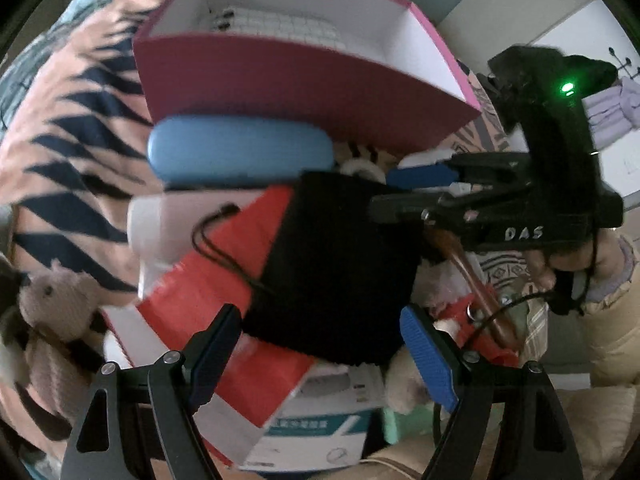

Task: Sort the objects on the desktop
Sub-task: 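Move the right gripper to the black drawstring bag and grasp it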

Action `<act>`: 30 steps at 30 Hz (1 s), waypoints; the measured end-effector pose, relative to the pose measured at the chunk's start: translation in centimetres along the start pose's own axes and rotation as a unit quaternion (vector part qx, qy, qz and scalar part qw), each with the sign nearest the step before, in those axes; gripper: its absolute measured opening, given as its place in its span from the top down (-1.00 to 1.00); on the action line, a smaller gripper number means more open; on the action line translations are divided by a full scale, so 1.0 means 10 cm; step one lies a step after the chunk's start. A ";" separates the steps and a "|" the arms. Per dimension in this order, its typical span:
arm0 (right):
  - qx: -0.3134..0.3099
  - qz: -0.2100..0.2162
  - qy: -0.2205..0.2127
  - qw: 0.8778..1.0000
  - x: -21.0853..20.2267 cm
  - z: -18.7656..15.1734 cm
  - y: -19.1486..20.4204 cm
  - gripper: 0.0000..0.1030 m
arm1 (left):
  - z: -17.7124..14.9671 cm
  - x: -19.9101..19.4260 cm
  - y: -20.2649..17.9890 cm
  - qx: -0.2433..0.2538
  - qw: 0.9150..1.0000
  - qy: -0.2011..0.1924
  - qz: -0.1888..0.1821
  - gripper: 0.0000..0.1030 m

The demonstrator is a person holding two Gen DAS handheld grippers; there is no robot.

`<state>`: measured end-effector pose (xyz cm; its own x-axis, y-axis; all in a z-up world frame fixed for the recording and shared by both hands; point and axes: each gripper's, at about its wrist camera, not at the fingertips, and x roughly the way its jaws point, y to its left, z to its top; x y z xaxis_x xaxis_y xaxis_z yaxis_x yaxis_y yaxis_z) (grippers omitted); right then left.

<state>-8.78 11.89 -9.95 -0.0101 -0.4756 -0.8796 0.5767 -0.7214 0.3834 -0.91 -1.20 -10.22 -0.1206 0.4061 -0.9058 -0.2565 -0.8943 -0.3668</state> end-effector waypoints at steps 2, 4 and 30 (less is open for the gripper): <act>-0.012 -0.002 0.001 1.000 -0.02 -0.03 0.05 0.31 | -0.02 0.05 0.01 -0.006 1.000 0.005 0.000 -0.61; -0.015 -0.003 0.004 1.000 -0.02 -0.06 0.08 0.53 | -0.03 0.05 0.02 -0.011 1.000 0.001 -0.002 -0.57; -0.007 -0.003 -0.021 1.000 -0.20 0.06 0.14 -0.05 | 0.01 -0.04 0.16 -0.025 1.000 0.000 -0.017 -0.10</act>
<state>-8.47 11.49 -7.51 -0.0479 -0.4931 -0.8687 0.5880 -0.7169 0.3745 -1.35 -2.77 -10.39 -0.1134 0.4361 -0.8927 -0.2127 -0.8884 -0.4069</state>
